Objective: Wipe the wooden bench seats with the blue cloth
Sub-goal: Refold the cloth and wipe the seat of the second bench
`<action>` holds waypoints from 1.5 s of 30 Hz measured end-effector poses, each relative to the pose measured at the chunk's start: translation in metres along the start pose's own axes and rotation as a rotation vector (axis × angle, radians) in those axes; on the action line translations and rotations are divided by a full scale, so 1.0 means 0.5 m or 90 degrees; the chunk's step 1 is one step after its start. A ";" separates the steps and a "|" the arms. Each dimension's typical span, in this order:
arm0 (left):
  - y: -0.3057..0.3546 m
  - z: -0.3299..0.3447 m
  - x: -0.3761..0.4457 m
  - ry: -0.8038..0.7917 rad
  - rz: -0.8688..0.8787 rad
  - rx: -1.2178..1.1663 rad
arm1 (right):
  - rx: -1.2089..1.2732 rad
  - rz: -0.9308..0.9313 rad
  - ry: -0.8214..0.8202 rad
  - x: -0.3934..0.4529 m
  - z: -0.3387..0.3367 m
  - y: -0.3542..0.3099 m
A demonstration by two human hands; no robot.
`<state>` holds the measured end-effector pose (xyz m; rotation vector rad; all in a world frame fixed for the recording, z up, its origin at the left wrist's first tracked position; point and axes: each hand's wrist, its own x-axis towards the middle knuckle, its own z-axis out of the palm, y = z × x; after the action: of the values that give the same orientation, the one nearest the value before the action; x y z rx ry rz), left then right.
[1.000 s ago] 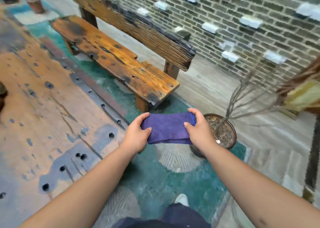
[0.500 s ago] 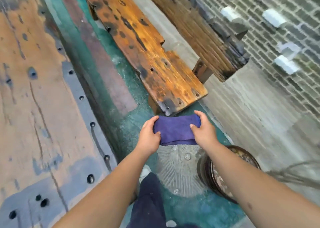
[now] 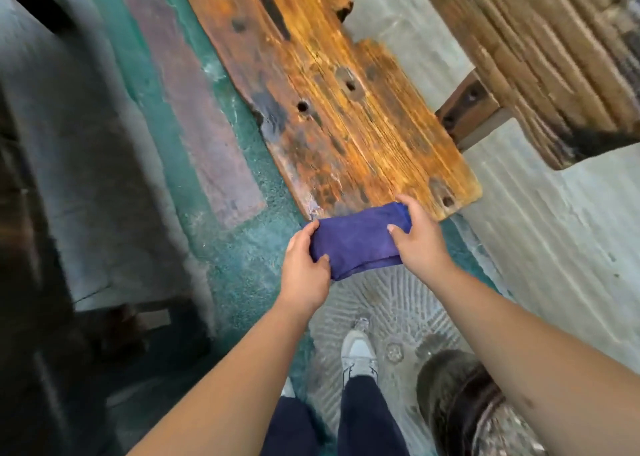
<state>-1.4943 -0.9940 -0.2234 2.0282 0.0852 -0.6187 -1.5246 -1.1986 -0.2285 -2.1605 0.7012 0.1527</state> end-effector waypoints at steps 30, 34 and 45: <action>-0.027 0.074 0.487 0.267 -0.005 0.448 | -0.518 -0.328 -0.056 0.471 0.214 -0.062; 0.005 0.014 0.604 0.298 -0.014 0.460 | -0.502 -0.343 -0.049 0.590 0.245 -0.144; 0.087 -0.127 0.895 0.342 -0.013 0.458 | -0.529 -0.381 -0.019 0.875 0.321 -0.341</action>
<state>-1.0676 -1.0490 -0.3692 2.8549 0.2250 -0.0866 -1.0472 -1.1820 -0.3625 -3.0462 -0.1014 0.1734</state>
